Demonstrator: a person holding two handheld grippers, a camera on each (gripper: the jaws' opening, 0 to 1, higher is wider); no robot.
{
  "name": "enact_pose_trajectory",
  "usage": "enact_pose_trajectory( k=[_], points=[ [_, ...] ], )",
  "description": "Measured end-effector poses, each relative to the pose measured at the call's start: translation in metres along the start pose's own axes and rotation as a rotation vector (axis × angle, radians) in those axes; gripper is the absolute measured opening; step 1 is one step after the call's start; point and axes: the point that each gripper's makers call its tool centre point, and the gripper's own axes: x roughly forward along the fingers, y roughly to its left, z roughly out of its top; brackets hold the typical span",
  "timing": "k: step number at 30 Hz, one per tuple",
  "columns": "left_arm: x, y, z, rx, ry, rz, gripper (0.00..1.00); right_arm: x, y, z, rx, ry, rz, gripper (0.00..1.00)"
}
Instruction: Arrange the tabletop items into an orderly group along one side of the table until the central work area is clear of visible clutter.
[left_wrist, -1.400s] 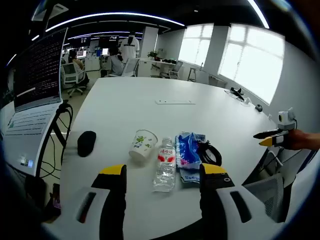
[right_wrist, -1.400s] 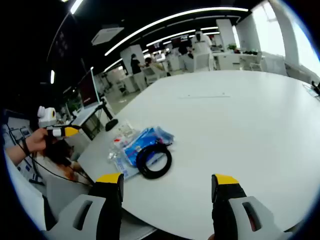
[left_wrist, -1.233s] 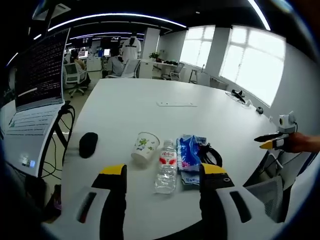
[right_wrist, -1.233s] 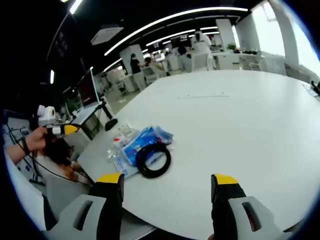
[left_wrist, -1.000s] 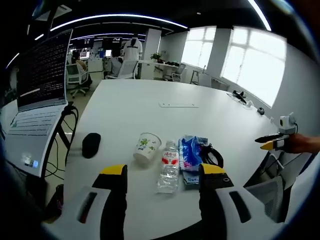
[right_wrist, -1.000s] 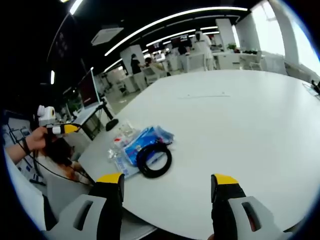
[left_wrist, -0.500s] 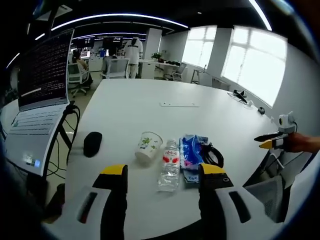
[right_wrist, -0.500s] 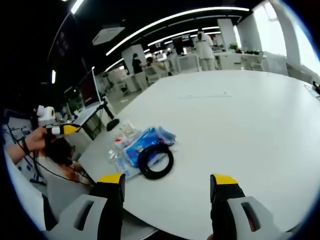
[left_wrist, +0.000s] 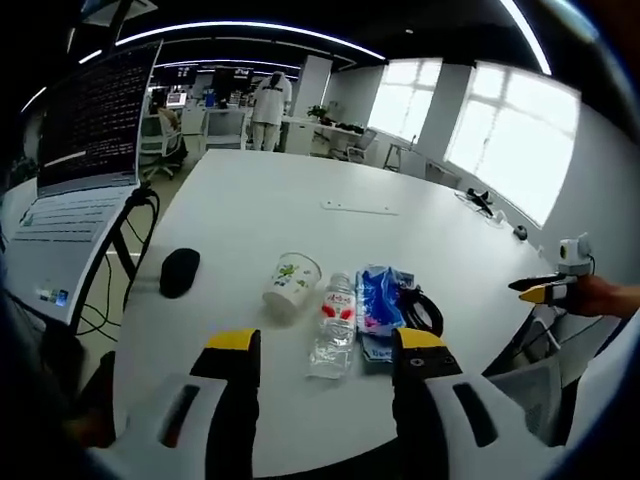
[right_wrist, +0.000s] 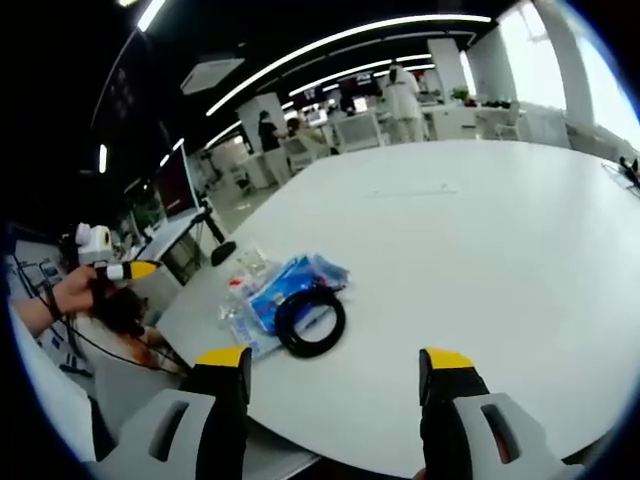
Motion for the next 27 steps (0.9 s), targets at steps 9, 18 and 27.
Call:
enact_pose_trajectory(
  k=[9, 18, 27],
  points=[
    [0.012, 0.000, 0.001, 0.018, 0.021, -0.003, 0.49, -0.004, 0.002, -0.012, 0.036, -0.009, -0.013, 0.68],
    [0.028, 0.008, 0.002, 0.064, 0.063, 0.001, 0.47, -0.003, 0.003, -0.015, 0.044, -0.002, -0.013, 0.68],
    [0.052, 0.015, 0.002, 0.114, 0.113, 0.005, 0.45, 0.001, 0.010, -0.018, 0.041, 0.012, 0.003, 0.68]
  ],
)
